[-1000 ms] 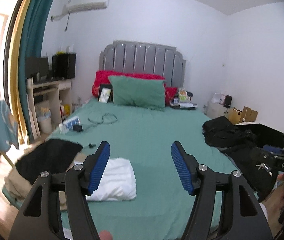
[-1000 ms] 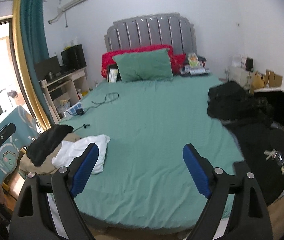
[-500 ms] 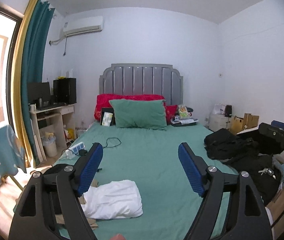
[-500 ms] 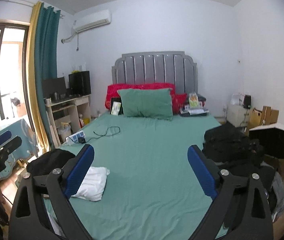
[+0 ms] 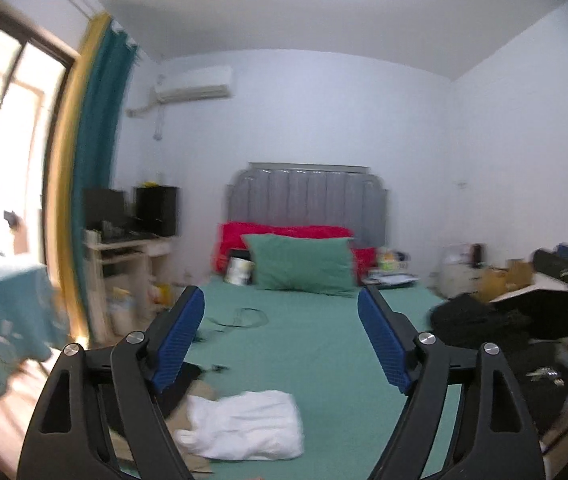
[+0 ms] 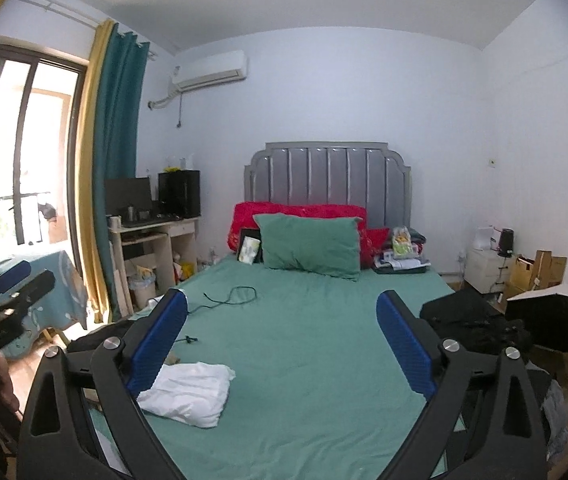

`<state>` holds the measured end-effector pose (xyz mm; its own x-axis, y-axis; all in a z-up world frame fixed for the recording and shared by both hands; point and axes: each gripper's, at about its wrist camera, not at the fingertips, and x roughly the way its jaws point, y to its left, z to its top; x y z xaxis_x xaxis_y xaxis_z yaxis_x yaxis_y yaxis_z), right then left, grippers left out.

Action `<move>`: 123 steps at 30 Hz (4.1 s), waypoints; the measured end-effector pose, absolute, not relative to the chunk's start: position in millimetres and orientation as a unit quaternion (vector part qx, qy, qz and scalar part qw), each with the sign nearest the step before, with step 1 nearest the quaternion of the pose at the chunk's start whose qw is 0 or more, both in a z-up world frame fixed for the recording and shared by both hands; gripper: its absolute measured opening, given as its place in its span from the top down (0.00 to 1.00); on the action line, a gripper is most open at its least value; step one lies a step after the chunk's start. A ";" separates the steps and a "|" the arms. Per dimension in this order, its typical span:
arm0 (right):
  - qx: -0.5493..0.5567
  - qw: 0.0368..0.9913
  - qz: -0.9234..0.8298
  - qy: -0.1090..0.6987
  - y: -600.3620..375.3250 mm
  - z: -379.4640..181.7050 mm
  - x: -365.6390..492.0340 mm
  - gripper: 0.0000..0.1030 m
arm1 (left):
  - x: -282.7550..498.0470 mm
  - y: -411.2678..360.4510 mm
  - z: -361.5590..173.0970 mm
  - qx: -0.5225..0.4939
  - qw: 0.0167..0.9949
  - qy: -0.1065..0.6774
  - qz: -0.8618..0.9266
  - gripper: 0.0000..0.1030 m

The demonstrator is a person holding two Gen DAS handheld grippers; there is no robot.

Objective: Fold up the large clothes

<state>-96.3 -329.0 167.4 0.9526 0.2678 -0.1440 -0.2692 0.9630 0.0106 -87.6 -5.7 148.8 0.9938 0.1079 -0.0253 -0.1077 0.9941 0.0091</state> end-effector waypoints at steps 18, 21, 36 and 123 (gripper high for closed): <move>0.007 0.980 0.185 0.078 -307.7 155.5 -86.5 0.04 | -87.1 14.3 139.5 -0.024 0.996 0.062 0.051 0.19; 0.007 0.978 0.191 0.086 -302.9 151.9 -83.0 0.04 | -85.6 18.0 138.1 -0.029 0.996 0.066 0.047 0.19; 0.004 0.973 0.197 0.116 -297.7 138.0 -72.8 0.04 | -74.7 23.4 129.3 -0.039 0.994 0.089 0.042 0.19; 0.002 0.978 0.174 0.119 -307.1 136.5 -73.2 0.04 | -75.3 11.0 124.5 -0.045 0.994 0.101 0.016 0.19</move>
<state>-73.2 -307.1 136.5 0.9113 0.3398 -0.2323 -0.3390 0.9397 0.0448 -75.3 11.0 124.5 0.9790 0.0230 -0.2024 -0.0413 0.9954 -0.0865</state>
